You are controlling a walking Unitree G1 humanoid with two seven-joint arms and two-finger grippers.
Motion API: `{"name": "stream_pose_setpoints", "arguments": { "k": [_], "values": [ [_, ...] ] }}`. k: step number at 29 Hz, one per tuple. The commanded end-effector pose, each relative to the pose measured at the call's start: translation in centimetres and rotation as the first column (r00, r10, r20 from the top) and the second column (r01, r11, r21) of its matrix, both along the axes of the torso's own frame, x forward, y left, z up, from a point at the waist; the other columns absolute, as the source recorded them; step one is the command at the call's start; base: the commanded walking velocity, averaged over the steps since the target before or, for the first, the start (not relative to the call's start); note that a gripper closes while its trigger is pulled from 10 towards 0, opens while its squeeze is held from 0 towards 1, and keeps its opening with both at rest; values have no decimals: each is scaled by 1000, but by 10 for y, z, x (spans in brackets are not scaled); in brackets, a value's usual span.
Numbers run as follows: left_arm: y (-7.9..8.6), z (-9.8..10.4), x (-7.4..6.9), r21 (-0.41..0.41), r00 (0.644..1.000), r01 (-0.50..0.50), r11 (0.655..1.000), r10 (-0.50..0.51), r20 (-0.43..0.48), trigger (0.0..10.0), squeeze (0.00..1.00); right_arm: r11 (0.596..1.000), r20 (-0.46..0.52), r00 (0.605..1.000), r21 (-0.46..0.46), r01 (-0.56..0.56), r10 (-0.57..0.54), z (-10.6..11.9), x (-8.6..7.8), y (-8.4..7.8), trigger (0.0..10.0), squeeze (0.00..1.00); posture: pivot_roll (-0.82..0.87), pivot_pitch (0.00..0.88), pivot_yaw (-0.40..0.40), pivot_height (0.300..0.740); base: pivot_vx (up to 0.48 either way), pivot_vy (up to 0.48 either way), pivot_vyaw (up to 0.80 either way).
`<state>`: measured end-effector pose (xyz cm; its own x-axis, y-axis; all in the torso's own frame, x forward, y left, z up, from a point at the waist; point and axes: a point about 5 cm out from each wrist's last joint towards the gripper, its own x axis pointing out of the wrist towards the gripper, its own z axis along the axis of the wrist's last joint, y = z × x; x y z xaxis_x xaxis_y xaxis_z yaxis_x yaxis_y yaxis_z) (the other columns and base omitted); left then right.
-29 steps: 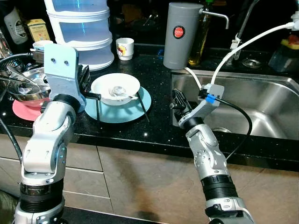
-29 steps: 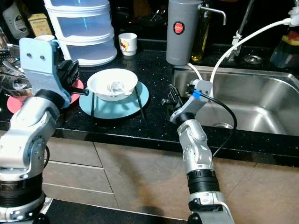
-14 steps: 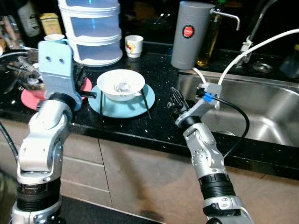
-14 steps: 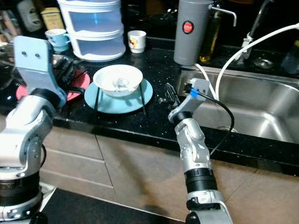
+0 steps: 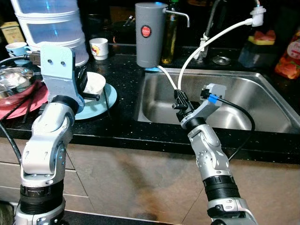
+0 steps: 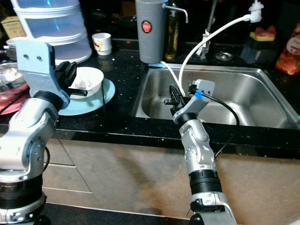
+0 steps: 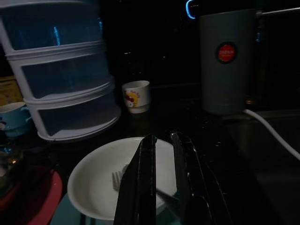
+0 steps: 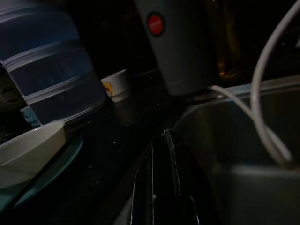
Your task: Kitchen organization
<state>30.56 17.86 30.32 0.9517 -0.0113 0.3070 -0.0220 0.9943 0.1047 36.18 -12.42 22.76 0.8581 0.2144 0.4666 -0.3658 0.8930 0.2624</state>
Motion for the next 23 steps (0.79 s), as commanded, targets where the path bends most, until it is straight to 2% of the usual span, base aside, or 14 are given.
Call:
{"name": "stream_pose_setpoints", "arguments": {
  "k": [1,6,13,17,18,19,21,23],
  "values": [
    [0,-2,0,-11,1000,11,1000,-11,-16,10000,0,1000,10,1000,2,-1,1,3,0,2,10000,0,151,77,10,740,0,0,0],
    [-1,-5,0,-41,999,20,999,-21,-32,10000,0,1000,6,1000,7,30,-30,3,0,-1,10000,0,150,69,11,740,0,0,0],
    [6,-12,-1,-73,998,-19,997,15,-63,10000,0,1000,30,1000,-3,-3,3,5,-1,2,10000,0,153,63,4,740,0,0,0],
    [2,-13,-1,-124,998,23,992,-30,-54,10000,0,1000,33,999,-1,-14,14,5,-2,4,10000,0,151,57,7,740,0,0,0],
    [1,-13,-2,-139,998,39,989,-45,-45,10000,867,1000,35,999,0,-17,17,6,-2,5,10000,0,151,57,7,740,0,0,0],
    [-1,-13,-3,-148,997,58,987,-64,-35,10000,1000,1000,36,999,2,-20,20,6,-2,5,10000,0,151,56,8,740,0,0,0],
    [-2,-14,-4,-142,997,65,988,-70,-33,10000,1000,1000,37,999,4,-22,22,6,-2,5,10000,0,151,56,8,740,0,0,0],
    [-4,-19,-5,-58,996,70,996,-73,-52,10000,1000,1000,38,999,5,-26,25,6,-2,5,10000,0,152,56,6,740,0,0,0]
  ]
}}
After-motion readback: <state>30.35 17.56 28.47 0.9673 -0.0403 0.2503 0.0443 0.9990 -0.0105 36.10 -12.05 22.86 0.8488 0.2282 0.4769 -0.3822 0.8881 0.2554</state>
